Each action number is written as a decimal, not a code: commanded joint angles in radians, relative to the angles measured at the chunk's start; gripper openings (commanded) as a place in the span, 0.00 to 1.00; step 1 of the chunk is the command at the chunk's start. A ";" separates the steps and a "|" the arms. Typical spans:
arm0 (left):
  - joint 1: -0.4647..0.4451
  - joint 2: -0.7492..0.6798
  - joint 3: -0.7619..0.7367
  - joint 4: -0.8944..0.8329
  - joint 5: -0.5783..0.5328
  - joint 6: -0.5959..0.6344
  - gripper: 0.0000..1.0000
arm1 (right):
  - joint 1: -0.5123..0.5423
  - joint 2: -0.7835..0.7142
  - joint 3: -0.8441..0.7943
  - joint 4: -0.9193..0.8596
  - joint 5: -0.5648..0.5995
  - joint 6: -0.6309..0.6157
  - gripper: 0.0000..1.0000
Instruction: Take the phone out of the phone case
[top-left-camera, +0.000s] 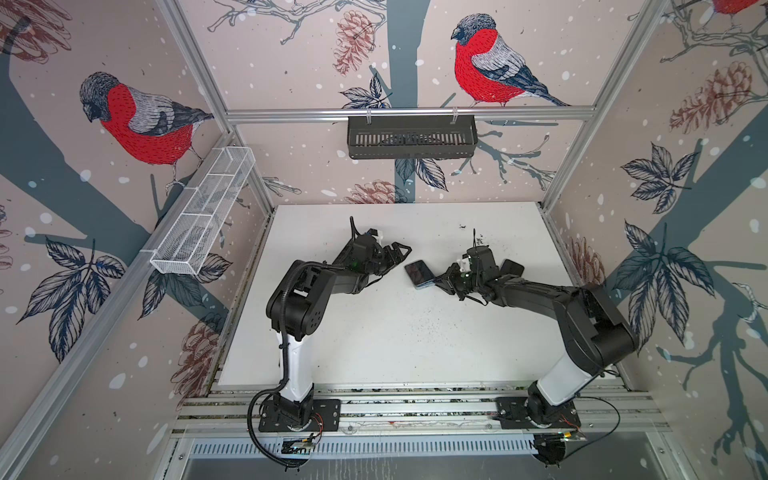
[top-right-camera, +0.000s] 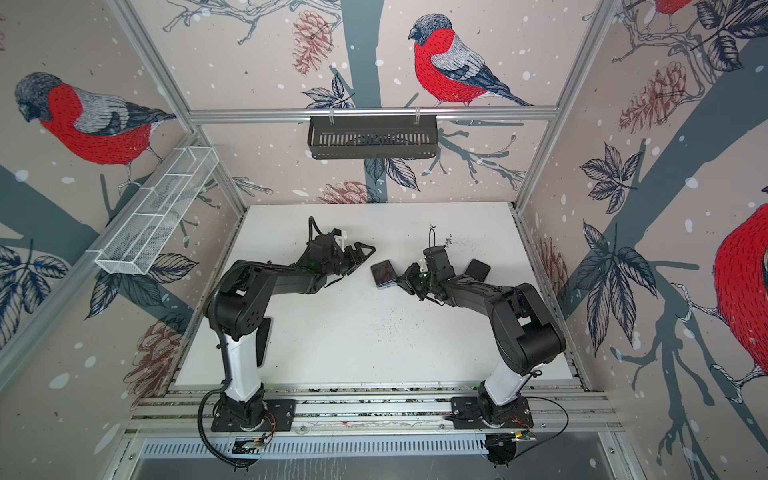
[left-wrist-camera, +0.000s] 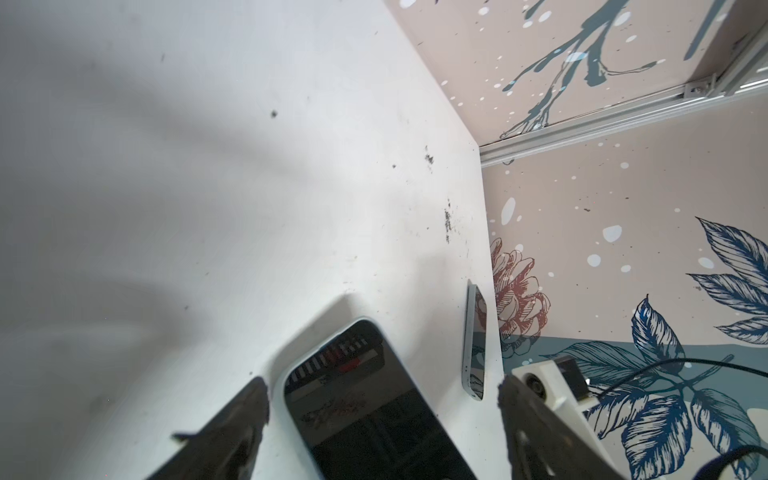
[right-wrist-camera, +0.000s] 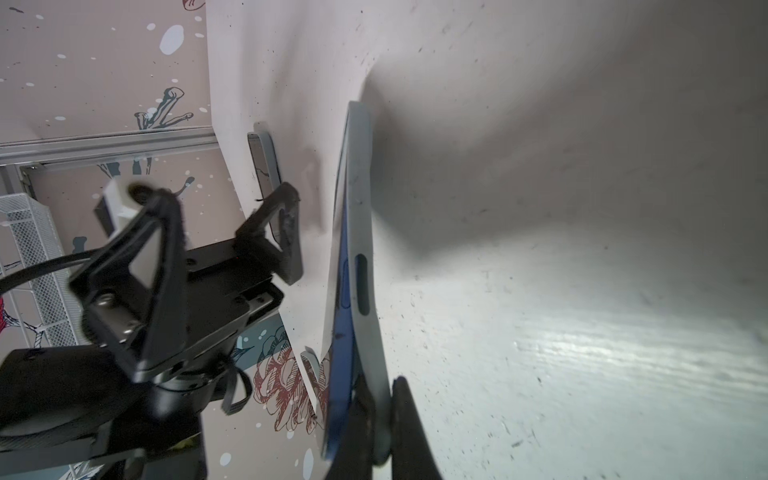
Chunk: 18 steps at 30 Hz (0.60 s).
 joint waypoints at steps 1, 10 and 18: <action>-0.008 -0.073 0.058 -0.208 -0.038 0.218 0.87 | 0.003 -0.001 0.009 -0.007 0.010 -0.021 0.00; -0.089 -0.201 0.209 -0.625 -0.043 0.746 0.91 | 0.004 -0.004 0.011 -0.017 0.013 -0.021 0.00; -0.160 -0.213 0.223 -0.764 -0.094 0.953 0.91 | 0.012 -0.004 0.032 -0.024 0.012 -0.024 0.00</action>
